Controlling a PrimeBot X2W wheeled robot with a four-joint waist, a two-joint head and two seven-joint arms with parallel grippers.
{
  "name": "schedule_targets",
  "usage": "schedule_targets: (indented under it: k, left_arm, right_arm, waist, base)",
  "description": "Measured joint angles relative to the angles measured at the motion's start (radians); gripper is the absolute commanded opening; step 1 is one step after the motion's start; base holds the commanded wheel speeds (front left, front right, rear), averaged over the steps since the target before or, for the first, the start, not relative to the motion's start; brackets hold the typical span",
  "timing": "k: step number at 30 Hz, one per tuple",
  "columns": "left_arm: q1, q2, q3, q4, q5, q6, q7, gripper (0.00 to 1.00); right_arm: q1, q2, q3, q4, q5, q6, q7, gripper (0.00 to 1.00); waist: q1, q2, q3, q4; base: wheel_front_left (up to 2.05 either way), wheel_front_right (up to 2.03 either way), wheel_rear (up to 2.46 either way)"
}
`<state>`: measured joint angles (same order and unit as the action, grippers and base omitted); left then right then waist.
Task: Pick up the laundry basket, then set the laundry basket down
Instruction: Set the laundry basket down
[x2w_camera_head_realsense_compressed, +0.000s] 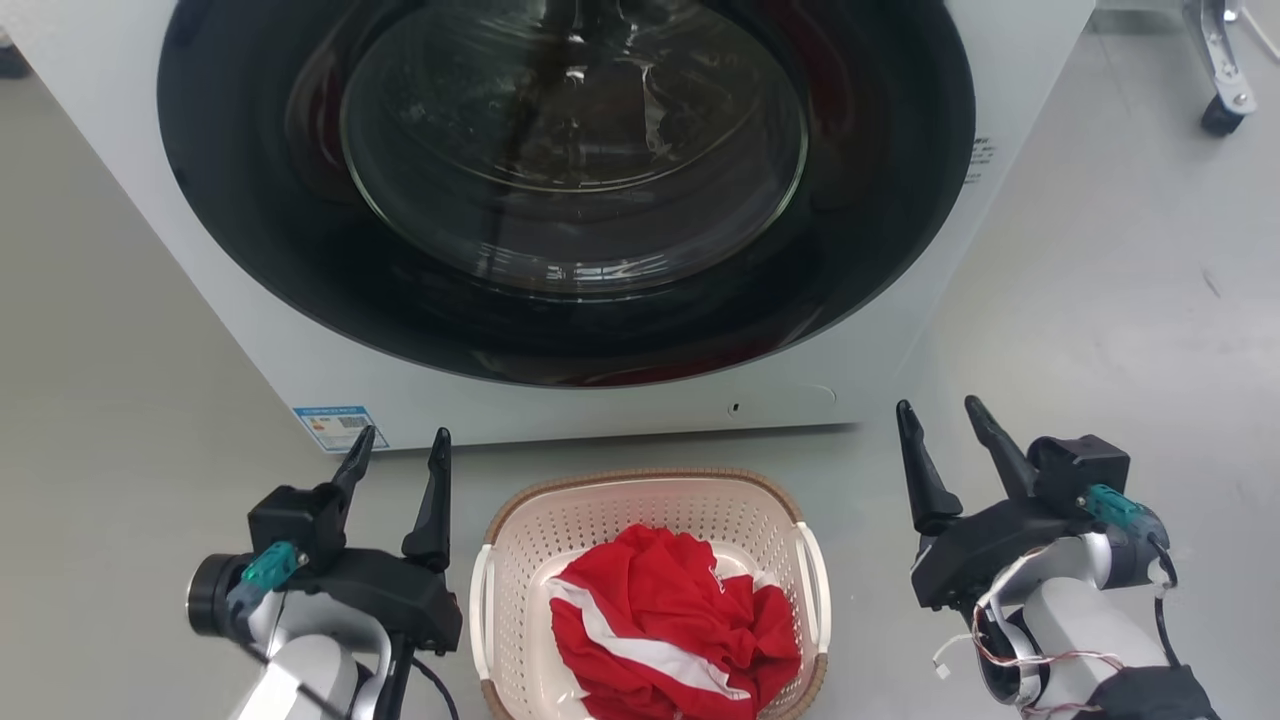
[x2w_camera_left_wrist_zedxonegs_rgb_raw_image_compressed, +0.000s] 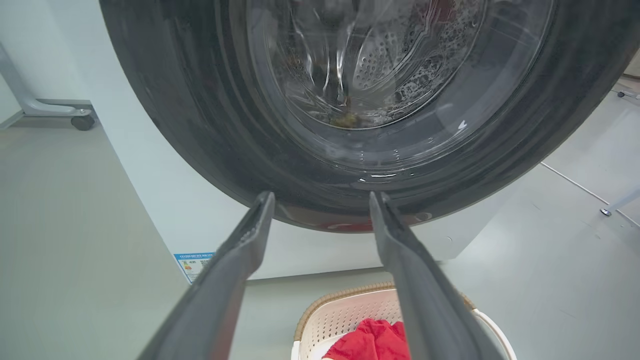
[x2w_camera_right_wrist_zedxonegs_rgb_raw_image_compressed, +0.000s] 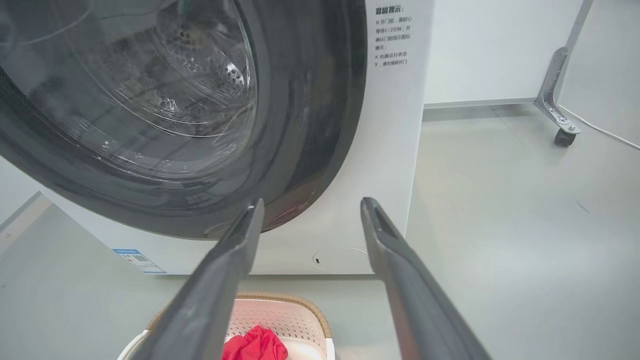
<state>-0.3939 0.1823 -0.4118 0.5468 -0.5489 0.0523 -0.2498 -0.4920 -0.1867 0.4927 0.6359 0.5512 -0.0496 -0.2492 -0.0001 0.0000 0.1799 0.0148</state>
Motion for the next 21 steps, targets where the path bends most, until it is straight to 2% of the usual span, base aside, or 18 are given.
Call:
schedule_targets:
  k: [11, 21]
  left_arm:
    - [0.177, 0.034, 0.042, -0.288, 0.078, 0.045, 0.000, 1.00]
    - [0.313, 0.035, 0.079, -0.398, 0.108, 0.062, 0.000, 1.00]
  right_arm:
    - [0.146, -0.034, -0.039, -0.231, -0.080, -0.043, 0.000, 1.00]
    - [0.284, -0.049, -0.086, -0.374, -0.121, -0.065, 0.000, 1.00]
  waist:
    - [0.0000, 0.0000, -0.060, -0.006]
    - [0.0001, 0.0000, -0.104, -0.008]
  base:
    - [0.00, 0.00, 0.00]
    - [0.00, 0.00, 0.00]
